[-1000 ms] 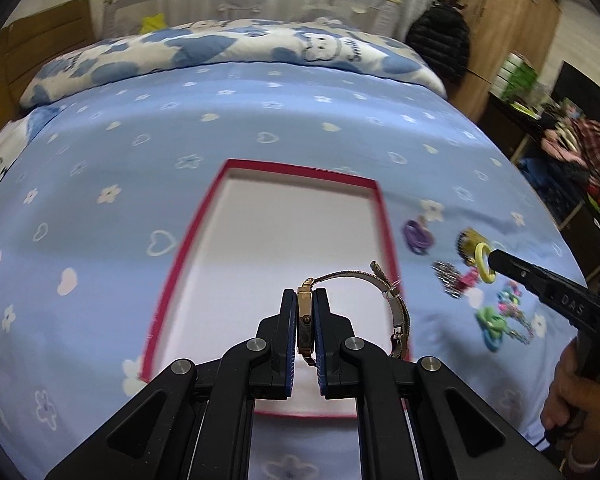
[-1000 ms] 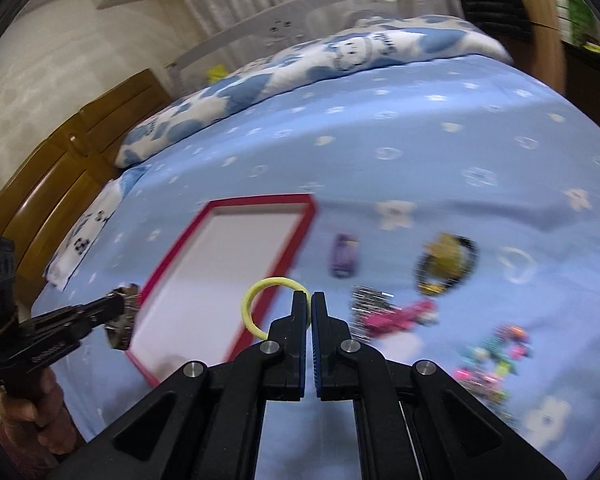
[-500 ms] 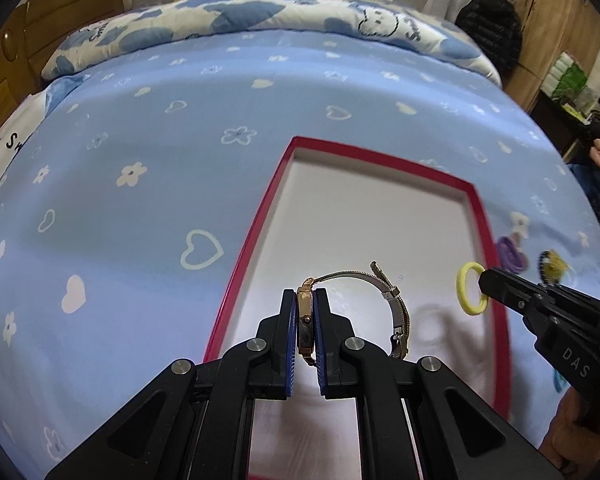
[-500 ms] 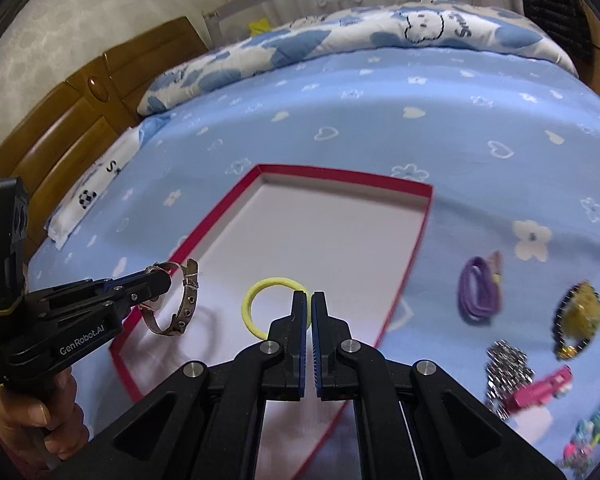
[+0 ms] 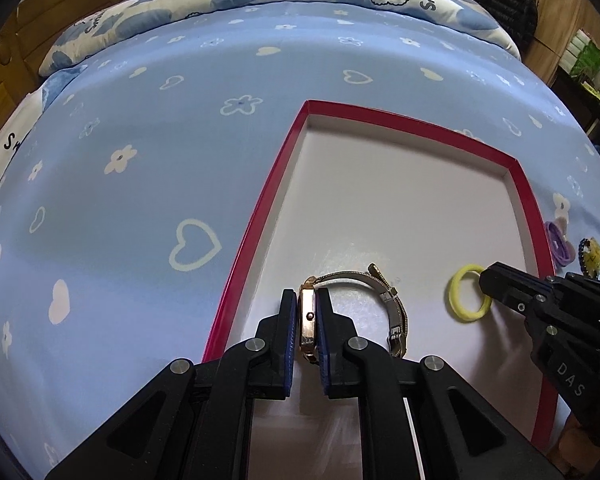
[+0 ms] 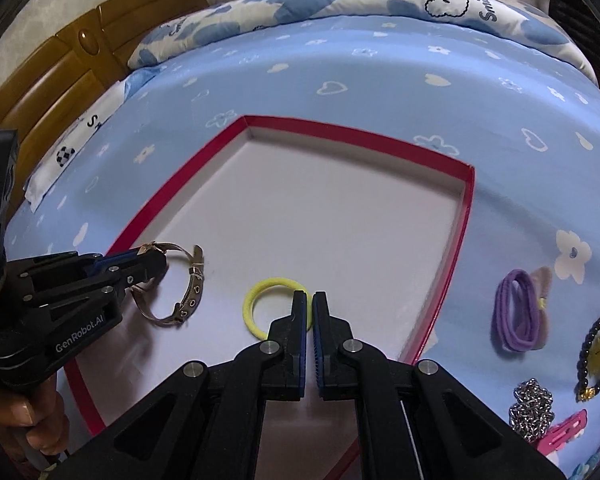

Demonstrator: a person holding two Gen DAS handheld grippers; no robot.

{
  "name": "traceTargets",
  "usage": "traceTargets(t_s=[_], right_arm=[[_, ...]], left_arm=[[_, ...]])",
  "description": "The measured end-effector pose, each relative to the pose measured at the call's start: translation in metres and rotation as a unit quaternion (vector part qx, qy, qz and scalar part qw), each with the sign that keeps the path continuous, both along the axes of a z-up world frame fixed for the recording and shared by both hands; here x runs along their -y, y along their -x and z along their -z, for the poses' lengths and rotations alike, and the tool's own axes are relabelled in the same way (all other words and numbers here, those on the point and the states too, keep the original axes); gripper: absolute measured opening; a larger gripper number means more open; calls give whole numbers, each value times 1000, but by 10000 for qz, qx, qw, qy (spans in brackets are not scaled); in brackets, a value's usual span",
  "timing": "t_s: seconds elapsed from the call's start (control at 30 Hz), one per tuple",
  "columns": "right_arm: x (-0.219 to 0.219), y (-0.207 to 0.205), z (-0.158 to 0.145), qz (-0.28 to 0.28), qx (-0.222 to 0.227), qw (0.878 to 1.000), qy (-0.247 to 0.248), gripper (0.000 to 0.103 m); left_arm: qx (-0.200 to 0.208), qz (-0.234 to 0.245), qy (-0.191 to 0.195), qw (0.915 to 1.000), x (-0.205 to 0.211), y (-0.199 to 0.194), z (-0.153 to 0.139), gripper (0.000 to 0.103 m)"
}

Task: Organize jewelry
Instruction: 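Drop the watch in the tray with the left gripper while the right gripper drops the tie, then move the left gripper to the pink clip while the right gripper nears the bracelet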

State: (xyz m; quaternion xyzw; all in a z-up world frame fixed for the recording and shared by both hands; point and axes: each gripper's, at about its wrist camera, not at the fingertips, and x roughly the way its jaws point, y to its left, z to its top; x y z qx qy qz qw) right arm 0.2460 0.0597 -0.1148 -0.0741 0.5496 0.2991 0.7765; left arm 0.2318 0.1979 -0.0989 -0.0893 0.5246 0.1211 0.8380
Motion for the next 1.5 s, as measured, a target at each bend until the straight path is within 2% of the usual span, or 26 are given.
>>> traceTargets(t_s=[0.13,0.2,0.3,0.37,0.43,0.57,0.7,0.87,1.07,1.5], right_arm=[[0,-2,0,32,-26,10000,-11,7],[2,-2,-1,75,-58,9999,-56,11],[8,-3,-7,176,-88,9995,-240,26],[15,-1,-14,260,-60,9989,-378,29],[23,2,-23,350,4,9979,-542,29],[51,16,-46,616,235,9939,-890,41],[85,29,-62,942,394,9891,-1060,44],[133,43,-77,1436,617,9809,-1155,53],[182,57,-89,1850,788,9738,-1064,54],[266,85,-89,2538,857,9600,-812,54]], left_arm=[[-15,2,-49,10000,2,0,1,11],[0,-28,-62,10000,3,3,-1,18],[101,-91,-48,9999,2,10,-6,29],[228,-155,15,9996,1,17,-12,39],[446,-246,127,9986,0,29,-21,53],[797,-393,318,9955,2,53,-35,62],[1018,-442,467,9927,11,75,-46,72],[1212,-281,638,9902,29,96,-58,78],[1215,111,684,9902,60,104,-69,79],[1171,974,656,9862,116,95,-85,79]])
